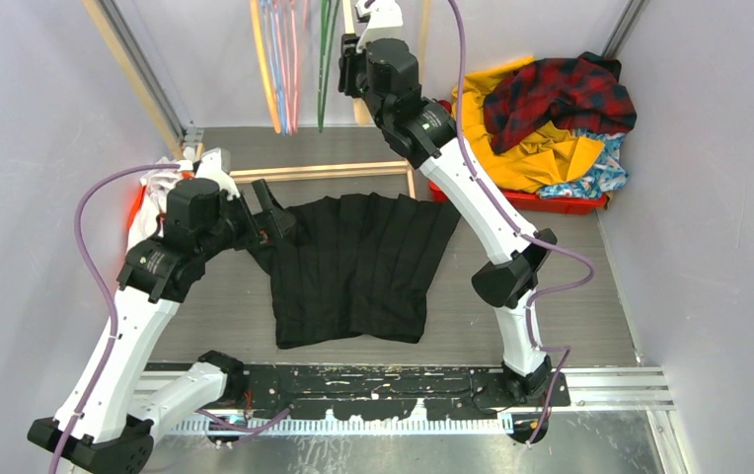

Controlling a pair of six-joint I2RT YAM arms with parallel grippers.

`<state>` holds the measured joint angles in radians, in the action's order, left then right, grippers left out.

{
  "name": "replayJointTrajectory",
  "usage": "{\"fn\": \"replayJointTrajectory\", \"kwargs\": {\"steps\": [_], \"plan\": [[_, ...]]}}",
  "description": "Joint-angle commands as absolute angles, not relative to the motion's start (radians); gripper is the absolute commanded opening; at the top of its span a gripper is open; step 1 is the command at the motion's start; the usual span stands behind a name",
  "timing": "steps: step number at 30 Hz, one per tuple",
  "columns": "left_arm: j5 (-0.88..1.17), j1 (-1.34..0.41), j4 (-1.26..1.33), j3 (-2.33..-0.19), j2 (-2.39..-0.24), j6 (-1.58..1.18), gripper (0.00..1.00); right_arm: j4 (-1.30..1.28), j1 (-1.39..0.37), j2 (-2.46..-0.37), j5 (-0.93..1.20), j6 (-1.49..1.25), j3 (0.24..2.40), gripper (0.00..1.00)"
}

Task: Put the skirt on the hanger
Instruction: Pick up the hanger from the clothesline.

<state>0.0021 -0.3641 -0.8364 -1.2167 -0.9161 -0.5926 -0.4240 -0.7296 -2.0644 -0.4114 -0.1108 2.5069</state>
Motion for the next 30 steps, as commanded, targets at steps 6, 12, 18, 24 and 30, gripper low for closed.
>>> {"fn": "replayJointTrajectory", "kwargs": {"steps": [6,12,18,24,30], "plan": [[0.019,-0.358,-0.782,-1.218,-0.917,-0.575,0.97,-0.419,-0.670,-2.026,-0.456,-0.126,2.551,0.32],[0.017,-0.359,-0.788,-1.233,-0.928,-0.564,0.97,-0.377,-0.634,-2.020,-0.374,-0.085,2.543,0.02],[0.021,-0.357,-0.787,-1.244,-0.939,-0.560,0.98,-0.338,-0.631,-1.992,-0.327,-0.011,2.568,0.01],[0.023,-0.358,-0.792,-1.247,-0.935,-0.560,0.97,-0.434,-0.631,-1.953,-0.281,-0.036,2.655,0.01],[0.038,-0.358,-0.792,-1.250,-0.939,-0.564,0.97,-0.535,-0.630,-1.885,-0.248,-0.076,2.662,0.01]]}}
